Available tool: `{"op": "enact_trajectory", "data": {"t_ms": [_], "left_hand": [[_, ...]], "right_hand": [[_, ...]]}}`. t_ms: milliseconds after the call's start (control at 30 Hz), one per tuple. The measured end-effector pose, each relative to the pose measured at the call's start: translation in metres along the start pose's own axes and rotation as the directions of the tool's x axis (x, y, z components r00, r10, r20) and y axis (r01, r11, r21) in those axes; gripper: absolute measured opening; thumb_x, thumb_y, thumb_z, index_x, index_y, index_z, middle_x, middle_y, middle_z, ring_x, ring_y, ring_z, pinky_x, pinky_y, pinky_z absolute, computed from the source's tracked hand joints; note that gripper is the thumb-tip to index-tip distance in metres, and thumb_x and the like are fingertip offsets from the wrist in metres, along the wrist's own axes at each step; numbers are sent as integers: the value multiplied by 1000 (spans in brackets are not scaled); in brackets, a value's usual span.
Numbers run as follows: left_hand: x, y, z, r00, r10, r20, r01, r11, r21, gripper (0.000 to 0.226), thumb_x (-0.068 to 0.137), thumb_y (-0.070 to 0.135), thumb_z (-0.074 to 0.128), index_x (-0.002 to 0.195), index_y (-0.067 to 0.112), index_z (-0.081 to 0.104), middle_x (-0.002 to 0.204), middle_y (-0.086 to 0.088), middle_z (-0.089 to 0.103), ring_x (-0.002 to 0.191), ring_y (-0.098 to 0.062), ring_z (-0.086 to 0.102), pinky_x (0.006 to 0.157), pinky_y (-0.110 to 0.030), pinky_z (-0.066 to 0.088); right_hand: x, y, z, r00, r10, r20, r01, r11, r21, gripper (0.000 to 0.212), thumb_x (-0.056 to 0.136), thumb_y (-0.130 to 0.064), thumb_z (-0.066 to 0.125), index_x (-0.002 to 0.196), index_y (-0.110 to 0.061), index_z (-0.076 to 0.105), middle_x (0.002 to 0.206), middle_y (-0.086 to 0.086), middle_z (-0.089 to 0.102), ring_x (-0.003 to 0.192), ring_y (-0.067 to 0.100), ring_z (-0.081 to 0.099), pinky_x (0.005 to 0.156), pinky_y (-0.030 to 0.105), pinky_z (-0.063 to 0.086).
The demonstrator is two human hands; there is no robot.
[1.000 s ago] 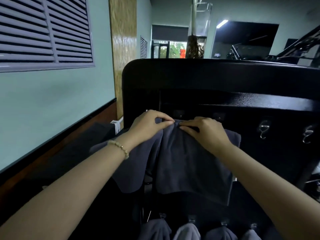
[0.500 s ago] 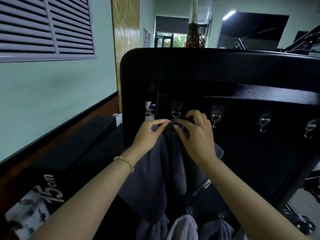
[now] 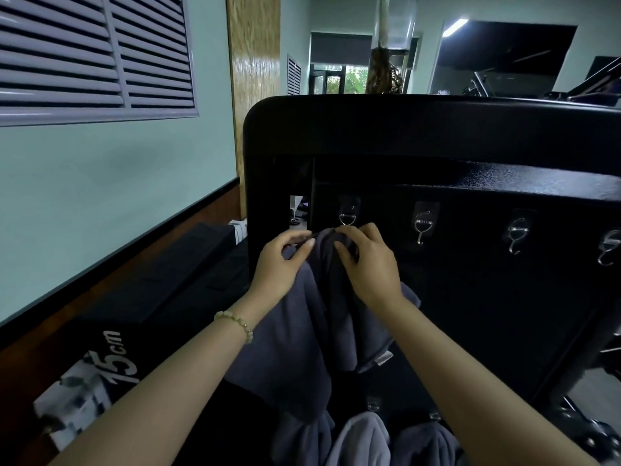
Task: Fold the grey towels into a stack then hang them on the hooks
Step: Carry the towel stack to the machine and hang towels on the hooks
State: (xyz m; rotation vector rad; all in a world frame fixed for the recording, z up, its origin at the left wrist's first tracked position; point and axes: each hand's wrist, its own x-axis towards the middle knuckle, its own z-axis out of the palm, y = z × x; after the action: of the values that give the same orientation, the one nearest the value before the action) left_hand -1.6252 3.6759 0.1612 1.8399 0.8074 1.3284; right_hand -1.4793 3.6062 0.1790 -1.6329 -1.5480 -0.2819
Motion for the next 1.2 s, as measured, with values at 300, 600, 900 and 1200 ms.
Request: {"op": "enact_trajectory", "data": {"t_ms": [300, 600, 900, 1200], "left_hand": [[-24, 43, -60, 996, 70, -49, -64, 991, 120, 19, 91, 28, 59, 83, 11, 59, 78, 1, 62, 73, 5, 57, 70, -6, 41], [-42, 103, -74, 981, 183, -72, -173, 978, 118, 29, 93, 34, 54, 84, 7, 59, 73, -1, 60, 72, 0, 56, 69, -12, 43], [-46, 135, -51, 985, 144, -94, -136, 987, 86, 38, 94, 43, 47, 63, 21, 44, 48, 13, 45, 50, 2, 45, 54, -9, 36], [-39, 172, 0, 992, 85, 95, -83, 996, -30, 53, 95, 54, 29, 84, 8, 53, 74, -5, 51, 70, -9, 50, 65, -14, 41]], "right_hand": [[-11, -10, -28, 999, -30, 27, 27, 995, 99, 40, 95, -34, 53, 133, -23, 49, 117, -7, 47, 100, 6, 48, 82, 22, 44], [-51, -102, -52, 939, -177, 296, -94, 694, 713, 27, 80, -36, 67, 100, -18, 64, 90, -5, 68, 87, 12, 66, 77, 24, 54], [-49, -111, -84, 961, -40, 273, -181, 656, 733, 12, 88, -19, 64, 93, -8, 67, 84, 6, 71, 82, 17, 68, 75, 25, 56], [-53, -87, -140, 976, 86, 200, -199, 726, 658, 12, 91, -23, 61, 88, -14, 69, 82, 2, 72, 80, 13, 70, 71, 21, 55]]}}
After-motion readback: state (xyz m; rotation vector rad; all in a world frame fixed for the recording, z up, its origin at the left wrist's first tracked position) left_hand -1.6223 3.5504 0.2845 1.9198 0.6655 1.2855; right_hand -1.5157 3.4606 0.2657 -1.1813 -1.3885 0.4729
